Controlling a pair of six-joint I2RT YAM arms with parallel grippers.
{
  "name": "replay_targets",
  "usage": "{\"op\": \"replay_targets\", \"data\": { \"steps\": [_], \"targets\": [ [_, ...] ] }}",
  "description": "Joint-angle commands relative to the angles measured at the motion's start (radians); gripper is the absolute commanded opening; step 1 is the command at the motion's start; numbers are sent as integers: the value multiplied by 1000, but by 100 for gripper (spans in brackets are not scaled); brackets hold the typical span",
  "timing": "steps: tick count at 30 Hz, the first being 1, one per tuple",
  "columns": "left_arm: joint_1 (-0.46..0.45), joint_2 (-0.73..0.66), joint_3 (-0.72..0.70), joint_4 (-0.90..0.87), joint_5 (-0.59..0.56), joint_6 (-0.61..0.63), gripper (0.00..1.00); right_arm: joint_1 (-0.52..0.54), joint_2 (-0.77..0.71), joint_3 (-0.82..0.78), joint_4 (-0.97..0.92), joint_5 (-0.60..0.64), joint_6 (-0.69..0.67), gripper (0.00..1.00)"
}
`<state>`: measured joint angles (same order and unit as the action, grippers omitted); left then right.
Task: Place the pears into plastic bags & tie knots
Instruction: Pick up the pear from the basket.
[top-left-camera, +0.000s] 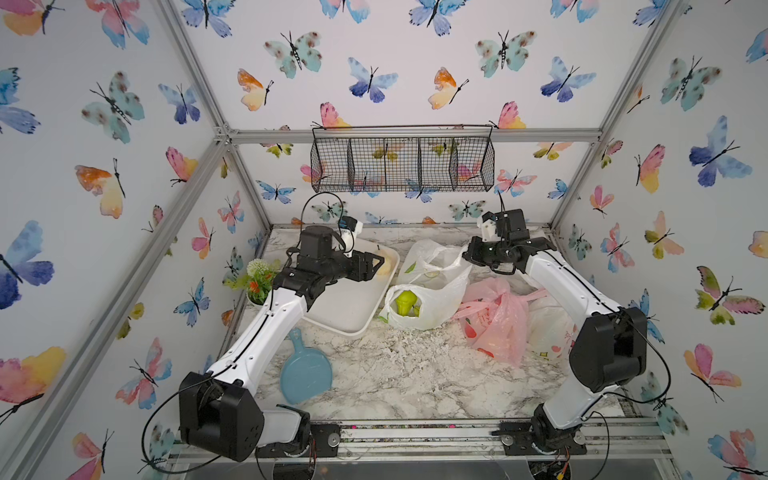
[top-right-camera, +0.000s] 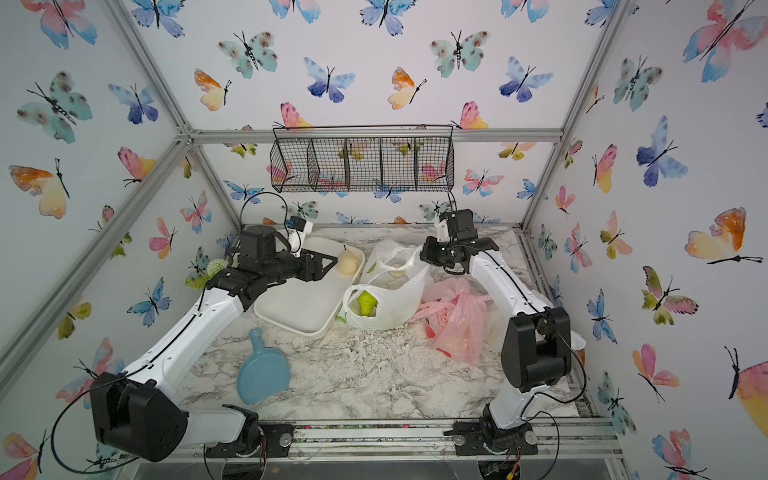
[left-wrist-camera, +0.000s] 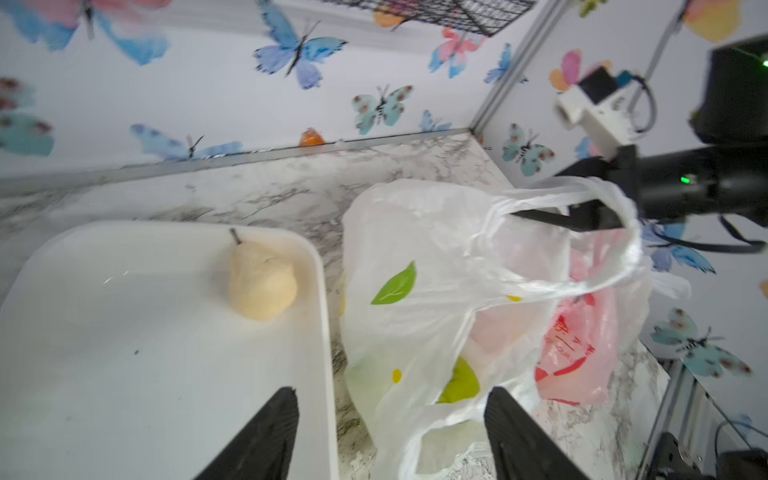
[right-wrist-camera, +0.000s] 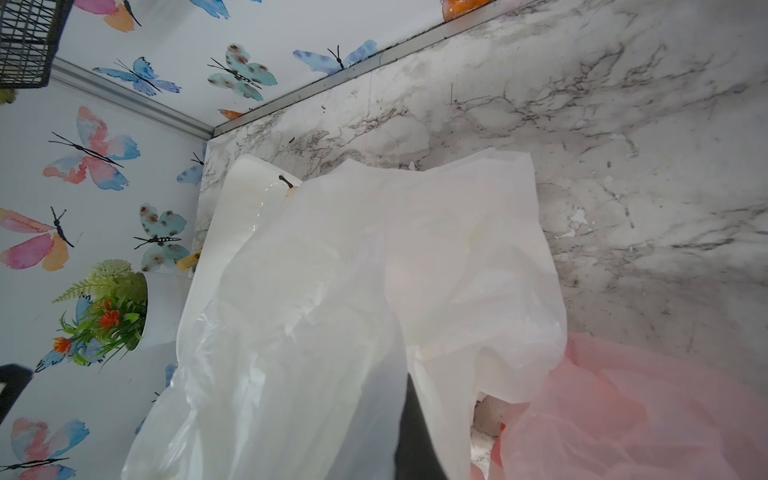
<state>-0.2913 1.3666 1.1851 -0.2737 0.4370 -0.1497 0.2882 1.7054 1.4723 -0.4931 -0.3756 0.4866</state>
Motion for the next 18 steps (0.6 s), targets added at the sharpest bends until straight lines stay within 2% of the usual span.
{"op": "replay_targets", "data": {
  "steps": [1, 4, 11, 15, 18],
  "targets": [
    [-6, 157, 36, 59, -92, -72, 79, -1, -21, -12, 0, -50, 9, 2],
    [-6, 335, 164, 18, -191, -89, 82, -1, -25, -22, 1, -60, 13, 2],
    [-23, 674, 434, -33, -319, -104, 87, -1, -38, -49, 8, -58, 9, 3],
    [-44, 828, 584, -114, -405, -99, 87, -1, -29, -47, 8, -67, 6, 2],
    [-49, 900, 636, -130, -394, -110, 84, -1, -29, -49, 11, -60, 1, 2]
  ]
}}
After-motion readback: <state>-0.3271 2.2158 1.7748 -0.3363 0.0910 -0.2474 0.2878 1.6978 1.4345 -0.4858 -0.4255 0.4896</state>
